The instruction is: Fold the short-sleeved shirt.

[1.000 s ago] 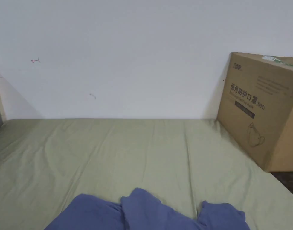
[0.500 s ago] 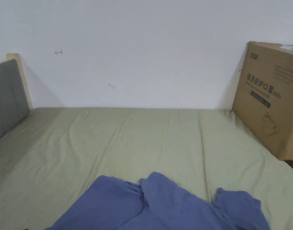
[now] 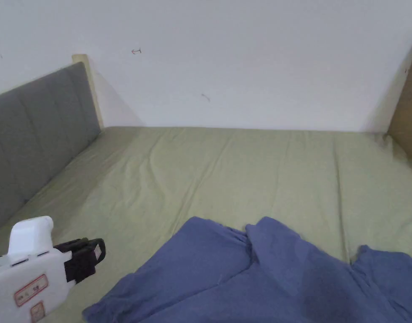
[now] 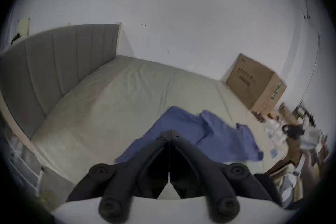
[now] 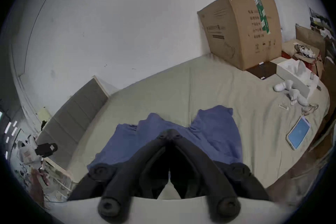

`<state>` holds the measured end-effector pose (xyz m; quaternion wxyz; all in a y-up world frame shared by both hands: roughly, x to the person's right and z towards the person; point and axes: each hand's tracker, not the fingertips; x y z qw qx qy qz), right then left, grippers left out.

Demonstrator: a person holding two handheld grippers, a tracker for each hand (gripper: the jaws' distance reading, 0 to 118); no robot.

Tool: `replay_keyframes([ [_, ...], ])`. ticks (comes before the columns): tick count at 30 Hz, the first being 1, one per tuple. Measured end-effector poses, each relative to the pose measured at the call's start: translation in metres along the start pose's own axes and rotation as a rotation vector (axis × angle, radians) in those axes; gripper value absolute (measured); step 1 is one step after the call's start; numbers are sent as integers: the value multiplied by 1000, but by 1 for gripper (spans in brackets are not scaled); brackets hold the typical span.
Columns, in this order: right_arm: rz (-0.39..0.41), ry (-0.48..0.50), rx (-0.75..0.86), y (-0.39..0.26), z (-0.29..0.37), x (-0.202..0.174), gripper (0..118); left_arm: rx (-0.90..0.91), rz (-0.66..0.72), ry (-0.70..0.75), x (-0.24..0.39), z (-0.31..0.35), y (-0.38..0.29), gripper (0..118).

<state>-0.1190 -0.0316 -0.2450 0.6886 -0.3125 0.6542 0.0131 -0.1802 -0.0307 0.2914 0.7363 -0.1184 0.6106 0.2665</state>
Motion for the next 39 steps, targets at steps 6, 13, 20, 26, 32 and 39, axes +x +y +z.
replay_keyframes([
  [6,74,12,-62,-1,-8,-16,0,-331,30,134,-57,-70,-2,0],
  [13,20,-12,-166,-9,-30,1,0,-500,126,180,-107,-135,-46,114],
  [20,60,-68,-258,-10,-71,6,0,-648,-58,257,-142,-196,-97,104],
  [26,205,-32,-354,11,-160,-20,0,-548,-78,31,-113,-155,-69,1],
  [32,171,-51,-572,34,-318,-10,114,-389,36,44,-95,-125,-38,1],
  [39,327,-184,-796,11,-445,12,116,-391,114,10,-100,-133,-49,1],
])
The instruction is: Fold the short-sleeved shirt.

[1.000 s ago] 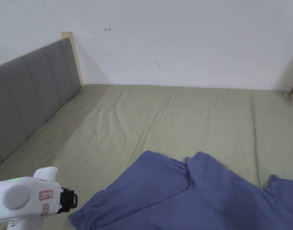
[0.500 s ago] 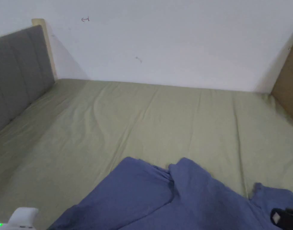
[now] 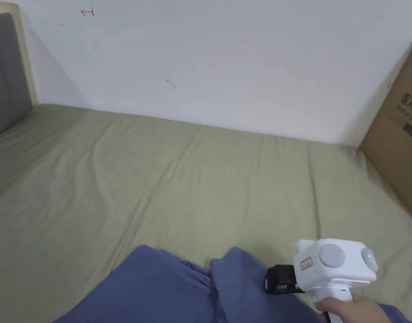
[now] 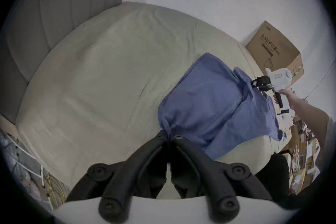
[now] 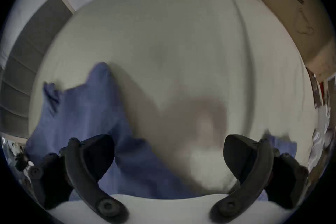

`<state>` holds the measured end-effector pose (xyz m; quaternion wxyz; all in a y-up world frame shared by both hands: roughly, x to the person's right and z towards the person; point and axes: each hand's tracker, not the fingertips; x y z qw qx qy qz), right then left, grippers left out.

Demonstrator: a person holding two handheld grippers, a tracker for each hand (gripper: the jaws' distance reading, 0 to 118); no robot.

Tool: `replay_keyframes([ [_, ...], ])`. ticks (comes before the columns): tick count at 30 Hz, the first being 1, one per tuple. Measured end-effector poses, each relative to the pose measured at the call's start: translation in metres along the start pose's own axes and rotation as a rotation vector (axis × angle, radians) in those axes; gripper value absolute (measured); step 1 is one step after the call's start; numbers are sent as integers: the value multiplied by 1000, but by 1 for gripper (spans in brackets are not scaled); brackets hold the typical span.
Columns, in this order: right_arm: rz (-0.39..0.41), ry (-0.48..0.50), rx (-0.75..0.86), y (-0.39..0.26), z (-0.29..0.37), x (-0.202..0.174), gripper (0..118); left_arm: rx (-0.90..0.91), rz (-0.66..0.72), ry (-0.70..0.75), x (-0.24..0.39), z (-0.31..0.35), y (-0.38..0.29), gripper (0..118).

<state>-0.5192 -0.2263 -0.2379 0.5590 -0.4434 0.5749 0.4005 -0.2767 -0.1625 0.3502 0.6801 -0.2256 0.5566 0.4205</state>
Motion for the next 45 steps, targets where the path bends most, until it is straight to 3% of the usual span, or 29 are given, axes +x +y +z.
replay_keyframes([
  [4,80,-8,-46,7,-15,-6,112,-55,3,27,-12,-12,-5,1],
  [5,74,-8,-37,8,-11,-4,105,-58,-13,53,-15,-14,-4,1],
  [7,82,0,-30,10,-1,-1,64,-70,-12,68,-12,-15,-8,1],
  [9,161,-19,34,8,20,-2,0,-63,-2,69,-13,-13,-7,1],
  [11,157,1,52,3,40,6,0,-44,15,57,-15,-10,-9,1],
  [12,111,19,104,-9,58,-3,0,-31,22,52,-14,-5,-8,1],
  [14,-57,246,149,-17,93,16,0,3,25,42,-7,8,-6,1],
  [21,-94,266,395,-96,240,25,0,148,85,-109,20,66,13,1],
  [31,-202,182,695,-169,406,77,0,375,-21,-218,104,162,138,1],
  [36,-222,140,816,-153,469,107,0,419,-12,-261,147,192,206,1],
  [45,-225,50,944,-95,556,124,0,520,-8,-293,196,240,301,1],
])
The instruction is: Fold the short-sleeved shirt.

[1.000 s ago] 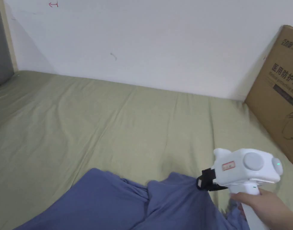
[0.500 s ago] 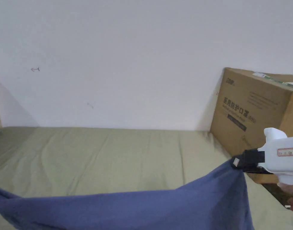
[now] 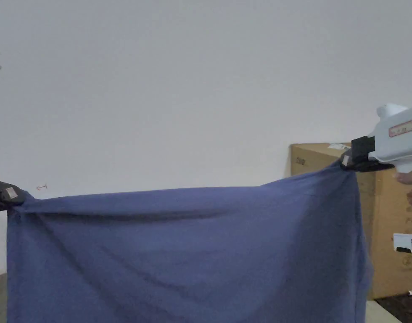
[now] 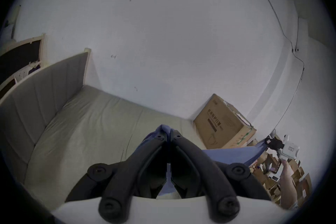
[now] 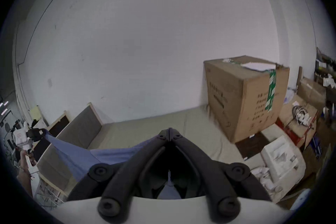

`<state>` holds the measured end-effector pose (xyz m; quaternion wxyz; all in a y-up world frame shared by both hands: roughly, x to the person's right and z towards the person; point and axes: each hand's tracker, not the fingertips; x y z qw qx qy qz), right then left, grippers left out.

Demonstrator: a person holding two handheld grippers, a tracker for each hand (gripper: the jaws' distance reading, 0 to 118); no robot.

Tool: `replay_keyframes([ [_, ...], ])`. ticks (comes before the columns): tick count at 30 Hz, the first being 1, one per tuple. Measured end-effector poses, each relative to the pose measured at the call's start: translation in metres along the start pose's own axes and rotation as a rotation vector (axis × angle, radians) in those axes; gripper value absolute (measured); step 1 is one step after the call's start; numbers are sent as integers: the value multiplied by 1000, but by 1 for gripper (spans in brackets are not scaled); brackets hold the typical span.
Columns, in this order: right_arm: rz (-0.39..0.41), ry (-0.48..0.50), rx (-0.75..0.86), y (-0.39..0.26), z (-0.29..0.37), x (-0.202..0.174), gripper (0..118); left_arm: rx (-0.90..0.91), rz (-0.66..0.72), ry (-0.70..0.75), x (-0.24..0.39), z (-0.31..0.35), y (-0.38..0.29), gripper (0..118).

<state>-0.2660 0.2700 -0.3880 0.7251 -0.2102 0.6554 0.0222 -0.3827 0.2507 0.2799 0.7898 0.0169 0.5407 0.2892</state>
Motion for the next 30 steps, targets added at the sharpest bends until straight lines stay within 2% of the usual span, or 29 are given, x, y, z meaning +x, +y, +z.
replay_keyframes([
  [9,-6,-93,156,84,-73,-17,0,58,-83,-19,16,-62,41,1],
  [14,23,-128,240,106,-120,-27,0,120,-121,7,29,-109,46,1],
  [18,61,-201,265,115,-156,-33,0,164,-113,5,25,-153,53,1],
  [22,75,-198,350,114,-173,-43,0,261,-121,15,12,-184,55,1],
  [25,94,-200,368,97,-186,-49,0,268,-115,28,-4,-201,50,1],
  [28,122,-191,314,63,-206,-44,0,205,-116,81,-25,-216,27,1],
  [30,114,-176,225,26,-223,-35,0,111,-85,119,-22,-212,-15,1],
])
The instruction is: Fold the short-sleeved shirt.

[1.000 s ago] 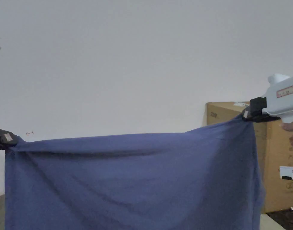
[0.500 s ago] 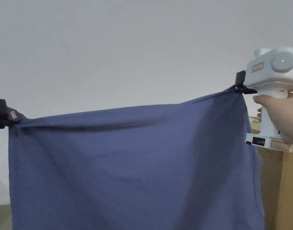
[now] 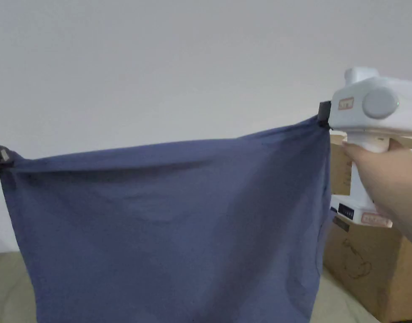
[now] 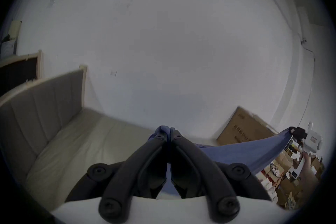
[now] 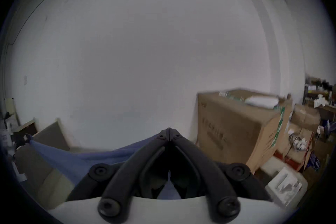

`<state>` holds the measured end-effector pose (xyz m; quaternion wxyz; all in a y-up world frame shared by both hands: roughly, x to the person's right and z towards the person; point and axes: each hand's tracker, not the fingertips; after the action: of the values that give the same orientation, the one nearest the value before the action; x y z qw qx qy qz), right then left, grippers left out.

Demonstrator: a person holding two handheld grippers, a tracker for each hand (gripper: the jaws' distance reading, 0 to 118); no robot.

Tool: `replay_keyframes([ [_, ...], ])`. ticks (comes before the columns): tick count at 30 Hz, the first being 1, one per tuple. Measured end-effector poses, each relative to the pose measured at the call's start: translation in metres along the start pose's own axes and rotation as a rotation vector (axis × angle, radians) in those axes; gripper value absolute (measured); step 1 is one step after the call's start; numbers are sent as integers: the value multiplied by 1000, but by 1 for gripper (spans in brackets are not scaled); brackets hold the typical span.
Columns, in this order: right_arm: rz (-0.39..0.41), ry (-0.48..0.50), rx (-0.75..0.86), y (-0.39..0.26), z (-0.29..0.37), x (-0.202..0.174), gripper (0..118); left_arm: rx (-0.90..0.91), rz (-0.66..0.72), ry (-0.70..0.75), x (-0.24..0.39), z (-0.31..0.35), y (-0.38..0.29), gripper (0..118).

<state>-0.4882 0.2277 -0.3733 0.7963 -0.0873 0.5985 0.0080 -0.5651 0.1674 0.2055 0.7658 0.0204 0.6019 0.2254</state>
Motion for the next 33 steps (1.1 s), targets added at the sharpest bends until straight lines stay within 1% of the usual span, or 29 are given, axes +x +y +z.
replay_keyframes([
  [1,-15,43,-68,-28,-3,2,0,-52,18,15,-9,-2,-18,1],
  [3,-34,30,-174,-85,-2,9,0,-160,83,42,-40,-11,-50,1],
  [4,-41,65,-233,-120,1,16,0,-230,130,47,-54,-11,-73,1],
  [6,-55,45,-351,-189,12,29,0,-344,194,63,-80,-3,-124,1],
  [8,-77,57,-530,-258,25,46,0,-465,219,93,-115,2,-171,1],
  [9,-96,46,-610,-295,39,55,0,-525,250,96,-127,13,-199,1],
  [11,-119,53,-722,-357,71,74,0,-601,318,101,-150,41,-249,1],
  [12,-130,42,-783,-382,88,83,0,-630,364,102,-161,56,-271,1],
  [13,-136,43,-836,-408,99,102,0,-649,425,109,-173,75,-292,1],
  [15,-139,44,-913,-440,135,120,0,-691,515,110,-190,109,-324,1],
  [17,-160,47,-969,-461,170,135,0,-719,567,109,-202,141,-348,1],
  [20,-149,47,-1003,-474,212,151,0,-740,598,118,-227,177,-371,1],
  [22,-149,57,-1014,-476,240,155,0,-728,678,109,-235,203,-383,1],
  [23,-150,59,-1015,-475,248,158,0,-720,710,111,-223,218,-388,1],
  [24,-148,61,-1017,-474,255,161,0,-724,725,102,-225,227,-392,1],
  [25,-138,62,-1022,-463,278,135,0,-727,717,104,-226,235,-394,1],
  [30,-72,62,-1056,-458,295,134,0,-722,690,105,-223,271,-399,1],
  [33,-63,57,-1054,-458,299,132,0,-702,709,107,-219,289,-408,1],
])
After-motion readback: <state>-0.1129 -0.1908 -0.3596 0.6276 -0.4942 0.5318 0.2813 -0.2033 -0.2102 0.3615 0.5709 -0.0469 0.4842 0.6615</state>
